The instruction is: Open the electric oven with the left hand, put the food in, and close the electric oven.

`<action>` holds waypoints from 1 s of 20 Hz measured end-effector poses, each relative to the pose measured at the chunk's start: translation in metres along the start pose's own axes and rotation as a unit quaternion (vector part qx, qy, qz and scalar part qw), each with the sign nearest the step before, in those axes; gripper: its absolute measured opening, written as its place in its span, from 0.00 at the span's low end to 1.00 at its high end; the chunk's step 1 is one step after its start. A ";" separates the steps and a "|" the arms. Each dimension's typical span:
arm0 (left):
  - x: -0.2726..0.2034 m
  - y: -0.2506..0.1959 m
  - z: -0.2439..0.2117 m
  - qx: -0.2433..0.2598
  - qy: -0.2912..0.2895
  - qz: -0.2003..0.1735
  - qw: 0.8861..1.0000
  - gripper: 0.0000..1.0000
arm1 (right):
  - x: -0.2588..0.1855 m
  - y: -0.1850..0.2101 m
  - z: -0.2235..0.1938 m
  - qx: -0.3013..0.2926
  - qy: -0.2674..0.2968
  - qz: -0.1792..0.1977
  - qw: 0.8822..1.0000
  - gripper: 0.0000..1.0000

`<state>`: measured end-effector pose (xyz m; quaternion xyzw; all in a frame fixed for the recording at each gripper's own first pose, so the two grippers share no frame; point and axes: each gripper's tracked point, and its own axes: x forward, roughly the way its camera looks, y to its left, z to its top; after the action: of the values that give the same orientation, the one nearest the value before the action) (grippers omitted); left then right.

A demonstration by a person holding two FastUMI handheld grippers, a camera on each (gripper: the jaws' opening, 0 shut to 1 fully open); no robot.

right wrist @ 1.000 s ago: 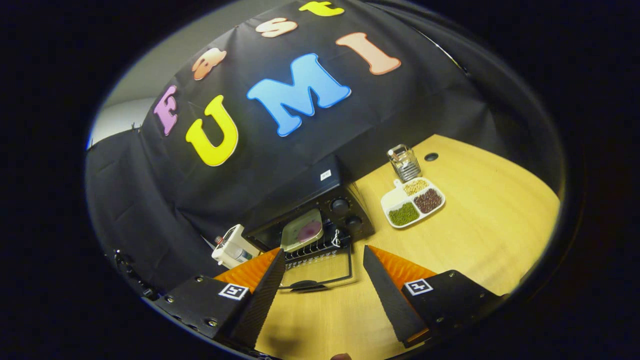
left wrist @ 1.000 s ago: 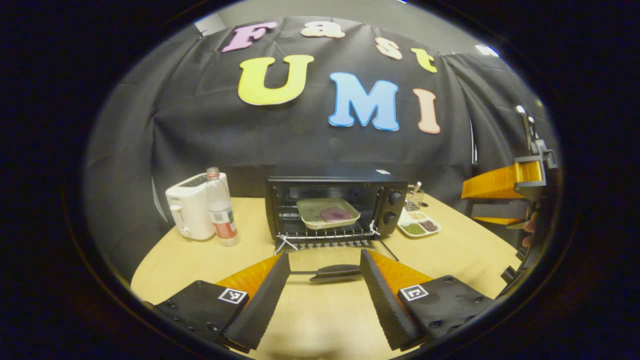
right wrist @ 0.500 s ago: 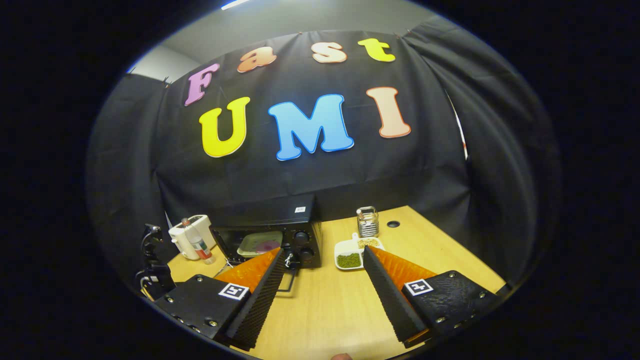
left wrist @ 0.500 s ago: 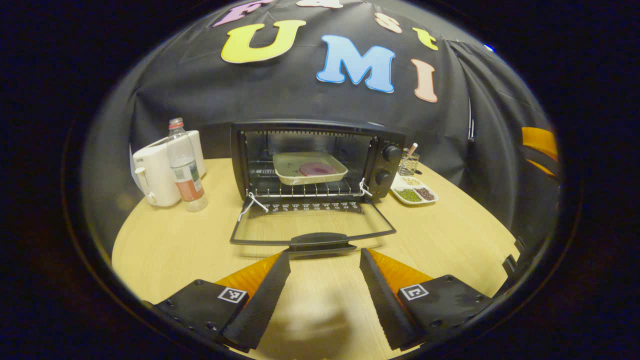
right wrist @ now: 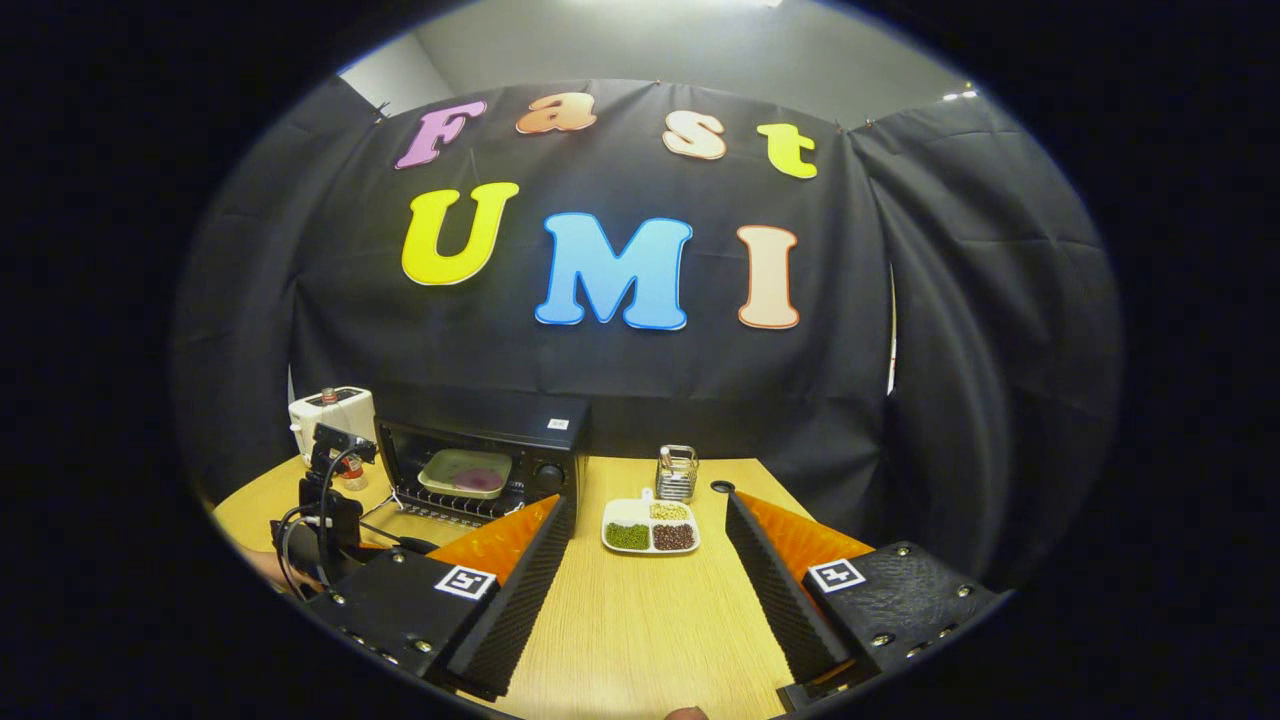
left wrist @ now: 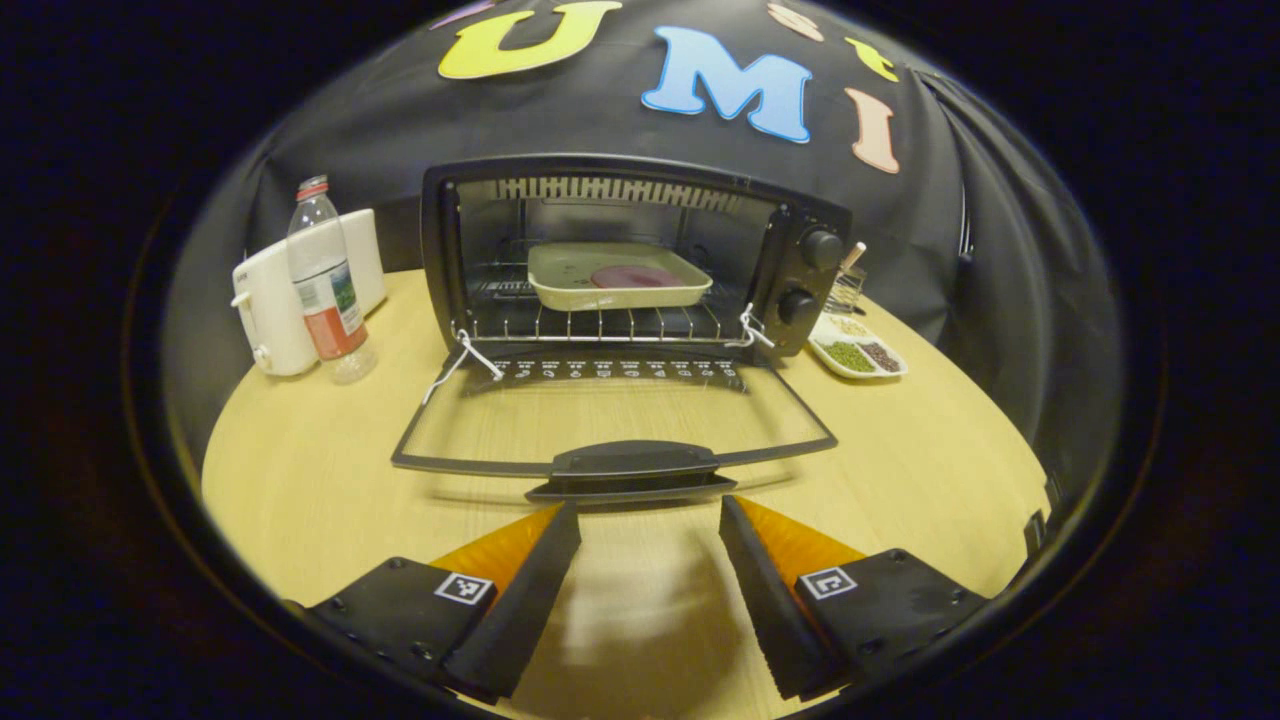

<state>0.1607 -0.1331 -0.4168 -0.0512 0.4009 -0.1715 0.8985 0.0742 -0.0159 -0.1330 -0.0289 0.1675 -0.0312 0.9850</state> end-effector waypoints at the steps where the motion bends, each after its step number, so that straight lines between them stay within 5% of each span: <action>1: 0.005 0.001 -0.003 0.002 0.007 0.002 1.000 1.00 | 0.000 -0.003 -0.002 0.005 0.003 -0.004 1.000 0.98; 7: 0.011 0.004 -0.007 0.036 -0.002 0.029 0.999 0.99 | -0.006 -0.014 -0.008 0.023 0.010 -0.027 0.999 0.98; 11: 0.007 0.003 0.002 -0.002 -0.016 0.036 0.999 0.91 | -0.008 -0.011 -0.006 0.029 0.006 -0.020 0.999 0.98; 12: 0.004 0.002 0.005 -0.009 -0.020 0.034 0.999 0.99 | -0.006 -0.010 -0.008 0.029 0.007 -0.018 0.999 0.98; 13: 0.001 0.002 0.008 -0.011 -0.024 0.033 0.999 0.91 | -0.006 -0.010 -0.012 0.029 0.009 -0.017 0.999 0.98; 20: -0.025 -0.002 0.058 0.018 -0.091 0.033 0.995 0.99 | -0.003 -0.001 -0.018 0.070 0.018 0.011 0.997 0.98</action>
<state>0.1875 -0.1289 -0.3598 -0.0373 0.3158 -0.1431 0.9372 0.0653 -0.0171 -0.1487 0.0426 0.1830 -0.0329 0.9816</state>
